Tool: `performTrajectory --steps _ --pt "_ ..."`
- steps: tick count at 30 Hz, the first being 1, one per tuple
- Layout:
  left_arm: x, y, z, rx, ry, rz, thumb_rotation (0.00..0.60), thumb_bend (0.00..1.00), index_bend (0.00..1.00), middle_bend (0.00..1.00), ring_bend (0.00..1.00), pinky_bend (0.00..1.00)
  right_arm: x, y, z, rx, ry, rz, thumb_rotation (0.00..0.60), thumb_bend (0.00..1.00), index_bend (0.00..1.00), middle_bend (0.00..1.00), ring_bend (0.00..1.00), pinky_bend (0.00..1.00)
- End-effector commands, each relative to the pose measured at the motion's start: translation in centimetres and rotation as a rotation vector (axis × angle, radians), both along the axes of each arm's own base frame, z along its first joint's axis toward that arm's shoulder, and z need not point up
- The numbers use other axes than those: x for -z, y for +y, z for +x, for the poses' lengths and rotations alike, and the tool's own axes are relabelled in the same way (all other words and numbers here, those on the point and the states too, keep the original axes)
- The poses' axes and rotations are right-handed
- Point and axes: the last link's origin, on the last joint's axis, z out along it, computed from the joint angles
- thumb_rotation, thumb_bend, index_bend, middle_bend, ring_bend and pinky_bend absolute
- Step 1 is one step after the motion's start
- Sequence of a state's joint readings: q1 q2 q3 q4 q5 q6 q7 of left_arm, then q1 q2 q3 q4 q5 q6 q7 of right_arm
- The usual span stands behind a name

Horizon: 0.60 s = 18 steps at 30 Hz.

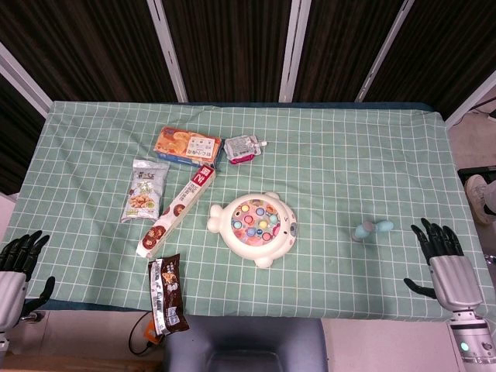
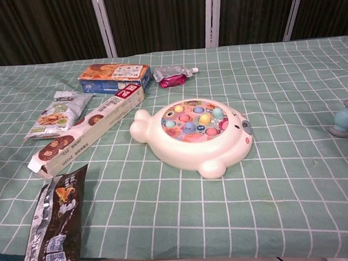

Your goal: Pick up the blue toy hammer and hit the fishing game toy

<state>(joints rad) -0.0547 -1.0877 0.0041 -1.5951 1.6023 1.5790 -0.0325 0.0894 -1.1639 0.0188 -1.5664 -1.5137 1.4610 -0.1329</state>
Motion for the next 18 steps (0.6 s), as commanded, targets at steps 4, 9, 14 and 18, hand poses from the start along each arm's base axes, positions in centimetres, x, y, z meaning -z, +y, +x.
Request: performTrajectory --steps 4,9,14,18 --pt "-0.3 -0.3 0.0 0.001 -0.01 0.008 0.6 0.43 0.0 0.03 0.01 0.1 0.6 -2.2 0.0 -0.027 -0.051 0.038 0.6 0.21 0.03 0.0 0.0 0.0" --pt "-0.1 0.0 0.0 0.007 -0.013 -0.008 0.6 0.43 0.0 0.03 0.01 0.1 0.8 -7.8 -1.0 -0.037 -0.095 0.144 0.6 0.21 0.19 0.04 0.0 0.01" --pt "0.4 0.4 0.2 0.011 -0.006 -0.023 0.6 0.43 0.0 0.03 0.01 0.1 0.9 -12.8 -1.8 -0.069 -0.022 0.235 0.6 0.22 0.41 0.21 0.06 0.13" --pt "0.7 0.7 0.2 0.006 0.003 -0.032 0.6 0.43 0.0 0.03 0.01 0.1 1.6 -14.6 -2.3 -0.092 0.038 0.287 0.6 0.3 0.5 0.25 0.11 0.18"
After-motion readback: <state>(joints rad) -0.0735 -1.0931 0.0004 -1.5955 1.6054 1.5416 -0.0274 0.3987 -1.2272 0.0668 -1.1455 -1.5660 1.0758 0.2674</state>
